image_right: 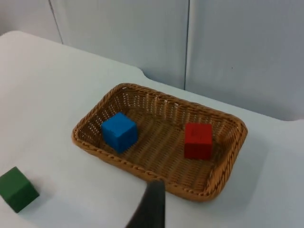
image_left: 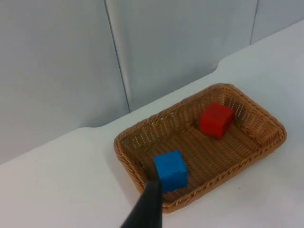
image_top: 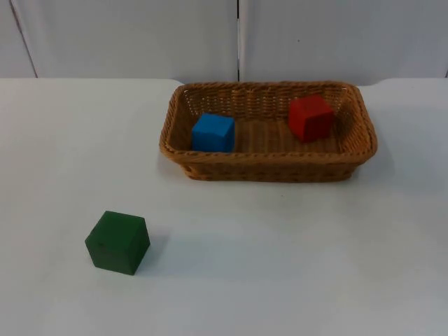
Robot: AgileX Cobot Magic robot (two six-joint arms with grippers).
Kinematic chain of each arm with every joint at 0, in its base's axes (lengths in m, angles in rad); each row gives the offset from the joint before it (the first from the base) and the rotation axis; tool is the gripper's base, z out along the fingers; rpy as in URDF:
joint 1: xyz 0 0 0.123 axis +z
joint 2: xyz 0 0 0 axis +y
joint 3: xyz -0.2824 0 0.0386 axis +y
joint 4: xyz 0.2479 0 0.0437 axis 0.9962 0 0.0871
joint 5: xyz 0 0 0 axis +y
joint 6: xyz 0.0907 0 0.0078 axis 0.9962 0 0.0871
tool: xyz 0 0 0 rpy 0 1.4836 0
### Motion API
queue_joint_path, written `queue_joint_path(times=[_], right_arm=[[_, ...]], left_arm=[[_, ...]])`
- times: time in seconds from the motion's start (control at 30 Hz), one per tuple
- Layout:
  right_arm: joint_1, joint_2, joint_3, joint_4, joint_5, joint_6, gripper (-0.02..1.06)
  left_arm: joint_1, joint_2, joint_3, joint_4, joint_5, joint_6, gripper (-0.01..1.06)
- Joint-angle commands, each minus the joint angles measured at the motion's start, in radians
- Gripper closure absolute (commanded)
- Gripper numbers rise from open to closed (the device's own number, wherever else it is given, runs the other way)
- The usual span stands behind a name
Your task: Pick up one cube with each hand and place exactly two cubes into the same basket, leaving the remaining cube outside.
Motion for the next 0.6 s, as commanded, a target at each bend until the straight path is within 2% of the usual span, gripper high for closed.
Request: queue_joint_path(times=[0.0,0.27,0.37,0.43,0.47,0.57], right_arm=[[0.0,-0.049,0.029,0.001,0.016,0.002,0.26],[0.0,-0.208,0.12,0.002,0.066,0.042,0.26],[0.0,-0.265,0.152,0.002,0.078,0.05,0.26],[0.0,-0.285,0.167,-0.001,0.082,0.05,0.26],[0.0,-0.321,0.186,-0.001,0.092,0.05,0.26],[0.0,-0.366,0.211,-0.001,0.115,0.05,0.26]], left_arm=[[-0.003,-0.042,0.025,-0.024,0.005,0.0,0.19],[-0.003,-0.204,0.134,-0.037,0.02,0.0,0.19],[-0.003,-0.282,0.168,-0.037,0.078,0.0,0.19],[-0.003,-0.293,0.167,-0.037,0.087,0.0,0.19],[-0.003,-0.331,0.172,-0.037,0.136,0.0,0.19],[-0.003,-0.378,0.172,-0.035,0.18,0.0,0.19]])
